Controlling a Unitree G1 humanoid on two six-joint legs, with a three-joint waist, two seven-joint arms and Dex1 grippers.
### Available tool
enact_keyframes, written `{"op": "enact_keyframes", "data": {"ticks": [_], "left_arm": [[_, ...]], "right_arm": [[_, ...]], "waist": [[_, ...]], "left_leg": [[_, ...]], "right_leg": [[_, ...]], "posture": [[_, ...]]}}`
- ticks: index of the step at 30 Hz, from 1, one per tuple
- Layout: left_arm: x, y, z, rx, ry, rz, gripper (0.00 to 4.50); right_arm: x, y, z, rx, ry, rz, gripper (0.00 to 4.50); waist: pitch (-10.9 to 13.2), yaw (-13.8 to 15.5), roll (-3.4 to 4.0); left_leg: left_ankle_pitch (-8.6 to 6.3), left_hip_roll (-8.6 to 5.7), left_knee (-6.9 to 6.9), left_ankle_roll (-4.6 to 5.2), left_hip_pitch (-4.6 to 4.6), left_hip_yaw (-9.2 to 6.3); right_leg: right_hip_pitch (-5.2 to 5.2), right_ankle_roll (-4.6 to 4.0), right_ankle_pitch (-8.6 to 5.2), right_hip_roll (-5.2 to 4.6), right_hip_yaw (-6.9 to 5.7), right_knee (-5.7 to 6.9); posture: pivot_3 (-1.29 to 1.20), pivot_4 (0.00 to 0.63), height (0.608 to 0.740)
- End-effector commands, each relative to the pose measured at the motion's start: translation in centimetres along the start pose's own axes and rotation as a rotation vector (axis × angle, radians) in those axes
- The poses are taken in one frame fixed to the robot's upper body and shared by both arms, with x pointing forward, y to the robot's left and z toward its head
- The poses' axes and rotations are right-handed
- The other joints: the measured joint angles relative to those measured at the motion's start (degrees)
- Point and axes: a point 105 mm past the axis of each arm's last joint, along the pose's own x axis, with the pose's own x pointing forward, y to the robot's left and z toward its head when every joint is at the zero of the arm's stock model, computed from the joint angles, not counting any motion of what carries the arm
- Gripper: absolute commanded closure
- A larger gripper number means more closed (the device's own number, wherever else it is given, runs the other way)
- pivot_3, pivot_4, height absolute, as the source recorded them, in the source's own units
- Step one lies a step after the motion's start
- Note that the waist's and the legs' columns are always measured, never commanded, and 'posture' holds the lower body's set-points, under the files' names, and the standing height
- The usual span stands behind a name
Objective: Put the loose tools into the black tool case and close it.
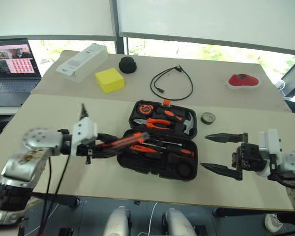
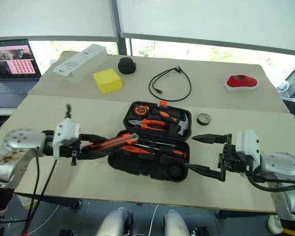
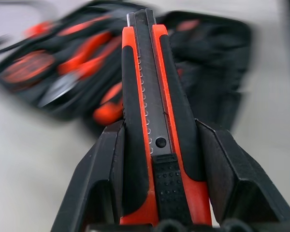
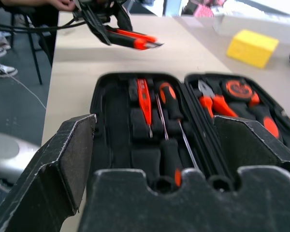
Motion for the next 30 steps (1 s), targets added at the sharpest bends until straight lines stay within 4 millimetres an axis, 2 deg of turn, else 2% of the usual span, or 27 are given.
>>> {"op": "enact_keyframes", "data": {"ticks": [1,5,9,11,21,24,30], "left_arm": [[3.0,-0.4,0.6,0.084,0.065,-0.128,2.75],[4.8,-0.7,1.0,0.119,0.093,-0.199,2.75],[6.5,-1.1,0.4,0.146,0.127,-0.259,2.75],[6.9,-0.9,-0.5,0.146,0.178,-0.261,2.75],[7.0,-0.5,-1.4,0.190,0.214,-0.288,2.75],[6.4,-0.3,-1.6,0.182,0.239,-0.294,2.75],[6.4,-0.6,-1.3,0.173,0.249,-0.307,2.75]], "right_arm": [[-1.1,0.2,1.4,-0.037,0.004,-0.043,0.00],[-1.8,0.9,1.6,-0.035,0.023,-0.069,0.00],[-1.7,1.9,1.7,-0.017,0.027,-0.077,0.00],[-1.7,2.3,1.8,-0.009,0.027,-0.087,0.00],[-1.9,2.6,1.9,-0.010,0.028,-0.124,0.00],[-1.9,2.5,2.0,-0.010,0.027,-0.127,0.00],[-1.9,2.4,1.8,-0.009,0.031,-0.128,0.00]], "waist": [[0.01,-0.10,-0.01],[0.01,-0.58,-0.01],[0.01,-0.50,-0.01],[0.01,-0.40,-0.01],[0.00,-0.20,-0.01],[0.00,-0.18,-0.01],[0.00,-0.19,0.00]], "left_leg": [[0.00,-0.01,0.00,0.00,-0.02,-0.03],[0.00,0.01,0.01,0.01,-0.04,-0.07],[0.01,0.00,0.07,0.01,-0.03,-0.11],[0.01,0.00,0.11,0.01,-0.04,-0.11],[0.01,0.01,0.34,0.01,-0.02,-0.19],[0.01,0.01,0.38,0.01,-0.02,-0.19],[0.01,0.02,0.41,0.01,-0.01,-0.20]], "right_leg": [[0.00,0.01,-0.01,0.05,0.00,0.02],[-0.03,0.02,-0.01,0.14,0.07,0.05],[-0.02,0.03,-0.02,0.14,0.07,0.11],[-0.01,0.04,-0.02,0.14,0.07,0.12],[0.06,0.05,-0.02,0.15,0.06,0.24],[0.09,0.05,-0.02,0.14,0.06,0.24],[0.10,0.05,-0.02,0.15,0.06,0.26]], "posture": [[0.00,0.150,0.740],[0.00,0.150,0.740],[0.00,0.150,0.740],[0.00,0.150,0.740],[0.00,0.150,0.740],[0.00,0.150,0.740],[0.00,0.150,0.740]]}}
